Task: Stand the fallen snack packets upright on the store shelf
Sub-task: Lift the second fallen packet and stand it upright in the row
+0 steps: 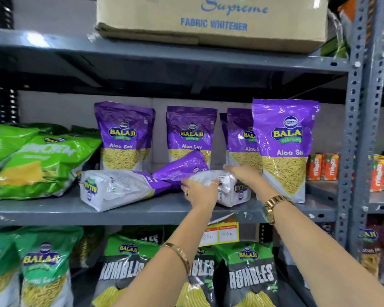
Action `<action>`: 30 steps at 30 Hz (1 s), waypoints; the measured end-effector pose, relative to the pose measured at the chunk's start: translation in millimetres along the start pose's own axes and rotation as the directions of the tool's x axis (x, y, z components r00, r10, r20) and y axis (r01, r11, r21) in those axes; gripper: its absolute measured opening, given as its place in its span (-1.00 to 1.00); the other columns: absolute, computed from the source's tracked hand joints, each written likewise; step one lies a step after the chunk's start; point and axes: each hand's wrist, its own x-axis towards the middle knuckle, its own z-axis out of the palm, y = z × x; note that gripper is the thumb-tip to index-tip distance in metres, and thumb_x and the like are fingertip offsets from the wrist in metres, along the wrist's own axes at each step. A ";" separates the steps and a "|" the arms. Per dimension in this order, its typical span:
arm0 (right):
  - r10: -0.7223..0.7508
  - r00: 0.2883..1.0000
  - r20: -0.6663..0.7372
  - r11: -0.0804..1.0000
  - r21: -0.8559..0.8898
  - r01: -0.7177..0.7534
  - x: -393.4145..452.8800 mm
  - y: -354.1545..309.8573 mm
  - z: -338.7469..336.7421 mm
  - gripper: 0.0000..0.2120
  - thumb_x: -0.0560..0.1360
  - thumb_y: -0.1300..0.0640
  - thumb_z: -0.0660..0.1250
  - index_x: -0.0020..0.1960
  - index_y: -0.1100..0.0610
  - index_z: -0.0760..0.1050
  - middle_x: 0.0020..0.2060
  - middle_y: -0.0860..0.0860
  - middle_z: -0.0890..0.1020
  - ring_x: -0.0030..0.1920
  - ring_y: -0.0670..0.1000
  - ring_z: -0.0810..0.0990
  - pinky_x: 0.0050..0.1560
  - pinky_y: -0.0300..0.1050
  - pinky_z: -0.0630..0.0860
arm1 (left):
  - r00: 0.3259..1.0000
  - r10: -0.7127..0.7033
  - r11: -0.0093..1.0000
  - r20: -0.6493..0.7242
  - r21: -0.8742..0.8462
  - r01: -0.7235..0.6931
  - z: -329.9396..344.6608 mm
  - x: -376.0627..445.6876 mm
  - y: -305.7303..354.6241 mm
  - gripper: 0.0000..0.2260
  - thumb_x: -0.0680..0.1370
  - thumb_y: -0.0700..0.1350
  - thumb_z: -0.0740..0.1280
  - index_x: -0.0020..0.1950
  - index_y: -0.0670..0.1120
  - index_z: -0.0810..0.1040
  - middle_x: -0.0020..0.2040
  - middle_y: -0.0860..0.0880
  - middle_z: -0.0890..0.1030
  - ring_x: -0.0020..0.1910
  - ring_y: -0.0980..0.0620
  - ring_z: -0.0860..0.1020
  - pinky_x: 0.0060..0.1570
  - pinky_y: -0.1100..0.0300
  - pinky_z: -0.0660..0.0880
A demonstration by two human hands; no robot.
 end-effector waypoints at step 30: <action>-0.068 0.997 0.047 0.741 0.671 0.019 12.2 18.6 60.1 -0.47 0.27 0.31 0.49 0.13 0.19 0.31 0.02 0.11 0.54 -0.09 0.00 0.54 -0.08 -0.14 0.48 | 0.900 0.340 0.933 0.274 0.022 -0.359 -54.1 93.5 -15.8 -0.48 0.35 -0.45 0.34 0.19 -0.02 0.38 0.16 -0.08 0.56 0.04 0.07 0.54 -0.03 0.22 0.54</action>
